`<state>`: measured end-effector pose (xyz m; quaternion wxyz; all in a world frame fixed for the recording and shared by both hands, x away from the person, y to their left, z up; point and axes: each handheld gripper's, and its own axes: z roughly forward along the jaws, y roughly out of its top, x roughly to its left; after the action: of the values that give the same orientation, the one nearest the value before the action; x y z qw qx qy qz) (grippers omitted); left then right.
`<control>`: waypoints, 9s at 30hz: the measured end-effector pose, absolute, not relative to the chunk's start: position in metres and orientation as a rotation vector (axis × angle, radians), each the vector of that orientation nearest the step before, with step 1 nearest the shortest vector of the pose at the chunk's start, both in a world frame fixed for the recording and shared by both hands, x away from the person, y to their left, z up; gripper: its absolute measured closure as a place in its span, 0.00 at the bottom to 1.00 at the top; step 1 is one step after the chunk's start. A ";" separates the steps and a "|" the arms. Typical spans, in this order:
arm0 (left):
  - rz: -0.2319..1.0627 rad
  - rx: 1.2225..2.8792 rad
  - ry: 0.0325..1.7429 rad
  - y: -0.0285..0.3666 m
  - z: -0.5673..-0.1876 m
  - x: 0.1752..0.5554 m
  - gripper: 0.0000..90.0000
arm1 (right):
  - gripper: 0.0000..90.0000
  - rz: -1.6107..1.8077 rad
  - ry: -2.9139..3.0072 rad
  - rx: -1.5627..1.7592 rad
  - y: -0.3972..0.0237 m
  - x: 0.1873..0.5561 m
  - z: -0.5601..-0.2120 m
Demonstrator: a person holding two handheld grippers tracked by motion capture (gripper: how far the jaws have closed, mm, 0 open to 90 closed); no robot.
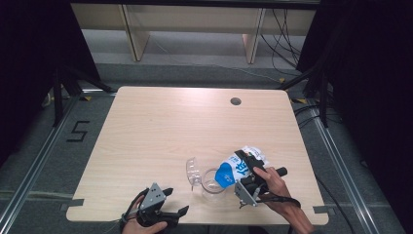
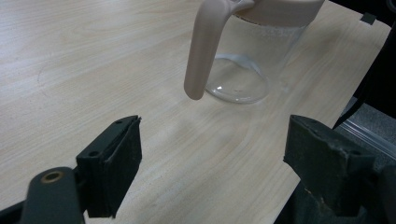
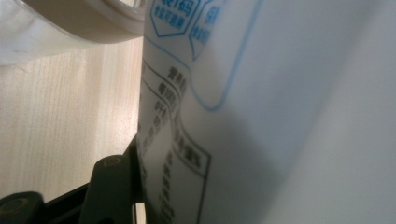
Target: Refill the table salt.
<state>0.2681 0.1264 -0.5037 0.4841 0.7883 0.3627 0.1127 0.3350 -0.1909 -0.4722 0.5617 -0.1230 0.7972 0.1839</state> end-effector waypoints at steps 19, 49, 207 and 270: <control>0.262 1.925 0.874 0.126 -0.504 0.269 0.20 | 0.49 0.329 1.816 -0.444 -0.188 0.339 -0.466; 0.262 1.905 0.878 0.126 -0.503 0.269 0.20 | 0.50 0.232 1.785 -0.498 -0.186 0.334 -0.467; 0.260 1.910 0.882 0.126 -0.503 0.268 0.21 | 0.55 0.097 1.702 -0.569 -0.183 0.327 -0.467; 0.260 1.901 0.885 0.126 -0.503 0.268 0.21 | 0.57 0.091 1.652 -0.602 -0.183 0.328 -0.465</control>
<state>0.2679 0.1256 -0.5032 0.4919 0.7834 0.3645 0.1072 0.3277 -0.1826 -0.4647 0.6368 -0.2636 0.7235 0.0398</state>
